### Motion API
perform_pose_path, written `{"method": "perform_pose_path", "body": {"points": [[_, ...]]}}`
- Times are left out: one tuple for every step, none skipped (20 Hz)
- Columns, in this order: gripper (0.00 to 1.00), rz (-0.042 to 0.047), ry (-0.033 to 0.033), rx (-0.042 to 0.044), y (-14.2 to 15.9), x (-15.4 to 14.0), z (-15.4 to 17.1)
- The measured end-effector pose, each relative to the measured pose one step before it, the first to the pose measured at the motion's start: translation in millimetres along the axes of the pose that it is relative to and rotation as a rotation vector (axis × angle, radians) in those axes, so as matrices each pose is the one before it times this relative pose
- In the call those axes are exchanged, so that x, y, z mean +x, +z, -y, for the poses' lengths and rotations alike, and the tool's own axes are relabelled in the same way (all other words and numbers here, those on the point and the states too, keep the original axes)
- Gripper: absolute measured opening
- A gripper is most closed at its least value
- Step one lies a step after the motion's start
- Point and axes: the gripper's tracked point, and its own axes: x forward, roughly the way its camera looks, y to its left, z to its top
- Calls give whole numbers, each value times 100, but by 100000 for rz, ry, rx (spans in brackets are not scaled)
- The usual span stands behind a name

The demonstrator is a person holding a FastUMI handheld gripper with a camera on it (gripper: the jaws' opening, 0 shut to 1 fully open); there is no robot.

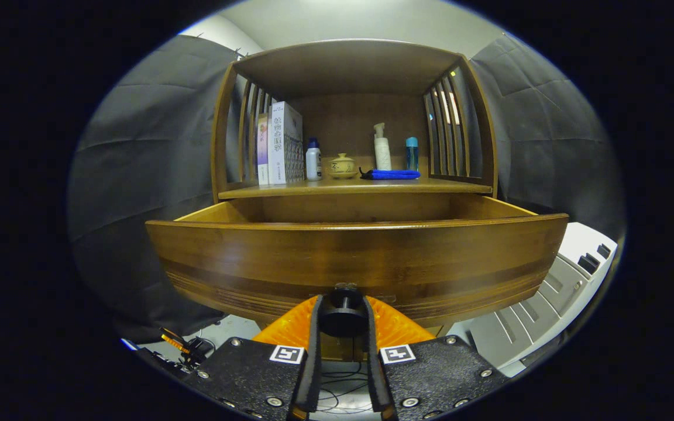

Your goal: Pull open the drawer, take out the items inside it, and place them on the countertop above the cabinet.

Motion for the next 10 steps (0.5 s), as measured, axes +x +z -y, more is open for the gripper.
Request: {"method": "perform_pose_path", "body": {"points": [[33, -6, 354, -237, -93, -375, -66], [33, -11, 360, -590, -205, -305, -108], [33, 144, 243, -260, -6, -331, 21], [33, 34, 263, -86, -263, -439, -93], [33, 93, 148, 152, -129, -461, -46], [33, -41, 346, -156, -135, -222, -41], [33, 198, 283, -302, -82, -228, -94], [33, 216, -57, -278, -36, -123, -63], [33, -89, 84, -512, 7, -37, 67], [33, 90, -173, 98, -43, 31, -28]]}}
